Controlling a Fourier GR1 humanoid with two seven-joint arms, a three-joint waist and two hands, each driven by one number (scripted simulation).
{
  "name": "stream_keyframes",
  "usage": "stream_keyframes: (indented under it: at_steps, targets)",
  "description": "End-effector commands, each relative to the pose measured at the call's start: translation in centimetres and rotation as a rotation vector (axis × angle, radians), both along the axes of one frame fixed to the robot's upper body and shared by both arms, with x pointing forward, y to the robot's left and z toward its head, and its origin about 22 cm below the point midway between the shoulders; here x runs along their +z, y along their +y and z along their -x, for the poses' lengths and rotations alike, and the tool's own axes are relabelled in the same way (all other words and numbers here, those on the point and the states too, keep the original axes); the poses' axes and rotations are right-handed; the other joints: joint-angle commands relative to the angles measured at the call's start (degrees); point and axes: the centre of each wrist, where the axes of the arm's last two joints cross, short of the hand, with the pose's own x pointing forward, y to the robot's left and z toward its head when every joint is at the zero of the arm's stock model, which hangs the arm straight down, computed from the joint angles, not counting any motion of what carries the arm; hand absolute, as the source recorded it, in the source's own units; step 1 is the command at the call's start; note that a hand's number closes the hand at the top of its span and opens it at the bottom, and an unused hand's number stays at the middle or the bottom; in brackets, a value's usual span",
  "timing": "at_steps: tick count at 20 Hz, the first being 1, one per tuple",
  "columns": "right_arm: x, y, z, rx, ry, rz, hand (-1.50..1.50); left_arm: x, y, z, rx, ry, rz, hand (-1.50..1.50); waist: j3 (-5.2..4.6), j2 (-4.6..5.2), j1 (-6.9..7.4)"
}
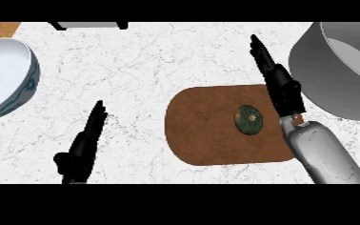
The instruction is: Pick the squash from the cutting board and place it in the pot
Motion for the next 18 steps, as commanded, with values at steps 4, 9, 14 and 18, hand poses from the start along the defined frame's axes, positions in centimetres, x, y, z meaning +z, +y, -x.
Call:
stream_keyframes:
  at_steps: [4, 9, 14, 18]
  targets:
    - [3.1, -5.0, -3.4, 0.250, -0.132, -0.098, 1.50, 6.3, 2.0, -4.8, 0.070, -0.145, -0.011, 0.00, -0.10, -0.76, 2.46]
    - [0.2, -11.2, -3.9, 0.233, -0.256, 0.163, -1.50, 9.9, 2.3, -7.1, 0.062, -0.155, 0.039, 0.00, -0.02, 0.11, 3.36]
    - [-3.7, -13.6, -2.9, 0.380, -0.416, -0.034, -1.50, 12.3, 2.7, -8.5, 0.083, -0.162, 0.037, 0.00, -0.06, -0.31, 2.44]
    - [-1.0, -17.7, -4.0, 0.519, -0.426, 0.031, -1.50, 10.4, 3.0, -7.2, 0.093, -0.141, 0.031, 0.00, -0.33, -0.98, 2.13]
